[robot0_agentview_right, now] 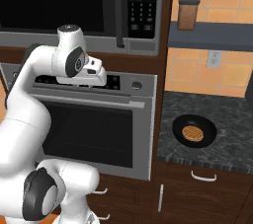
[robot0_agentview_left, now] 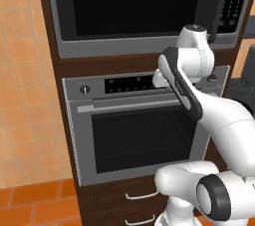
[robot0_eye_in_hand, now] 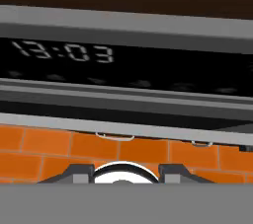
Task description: Open the microwave, place the bowl with waffle inside the microwave, then close the microwave door and turn it on.
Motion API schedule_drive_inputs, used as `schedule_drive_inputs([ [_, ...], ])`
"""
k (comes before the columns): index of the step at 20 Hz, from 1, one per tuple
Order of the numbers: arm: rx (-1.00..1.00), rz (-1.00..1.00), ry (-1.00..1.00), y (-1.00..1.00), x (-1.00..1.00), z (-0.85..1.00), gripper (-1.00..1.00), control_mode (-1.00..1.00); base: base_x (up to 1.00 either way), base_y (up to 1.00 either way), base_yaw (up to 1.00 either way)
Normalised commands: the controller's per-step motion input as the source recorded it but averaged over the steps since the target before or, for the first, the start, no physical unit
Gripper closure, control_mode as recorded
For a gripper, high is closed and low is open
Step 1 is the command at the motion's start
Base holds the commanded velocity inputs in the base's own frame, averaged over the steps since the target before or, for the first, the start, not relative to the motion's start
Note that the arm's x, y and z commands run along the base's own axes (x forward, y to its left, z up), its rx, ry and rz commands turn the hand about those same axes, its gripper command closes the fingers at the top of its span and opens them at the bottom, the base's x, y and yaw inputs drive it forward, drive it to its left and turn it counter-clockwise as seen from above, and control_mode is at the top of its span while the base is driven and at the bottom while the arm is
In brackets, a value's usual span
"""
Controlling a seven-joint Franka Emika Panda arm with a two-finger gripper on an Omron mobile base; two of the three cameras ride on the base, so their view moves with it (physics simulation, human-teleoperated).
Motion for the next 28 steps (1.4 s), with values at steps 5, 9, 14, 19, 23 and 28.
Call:
schedule_drive_inputs([
  [5,0.0,0.11,-0.34,-0.36,-0.52,0.39,-1.0,-1.0,0.0,0.0,0.0],
  [9,0.24,0.04,-0.68,-1.0,-0.48,0.85,-1.0,-1.0,0.0,0.0,0.0],
  [14,0.37,-0.18,-0.21,-0.81,0.09,0.91,-1.0,-1.0,0.0,0.0,0.0],
  [19,0.04,-0.07,0.02,-0.05,0.1,0.06,-1.0,-1.0,0.0,0.0,0.0],
  [23,0.08,-0.02,-0.02,-0.19,0.01,0.16,-1.0,-1.0,0.0,0.0,0.0],
  [28,0.03,-0.1,-0.17,-0.09,0.28,0.47,-1.0,-1.0,0.0,0.0,0.0],
])
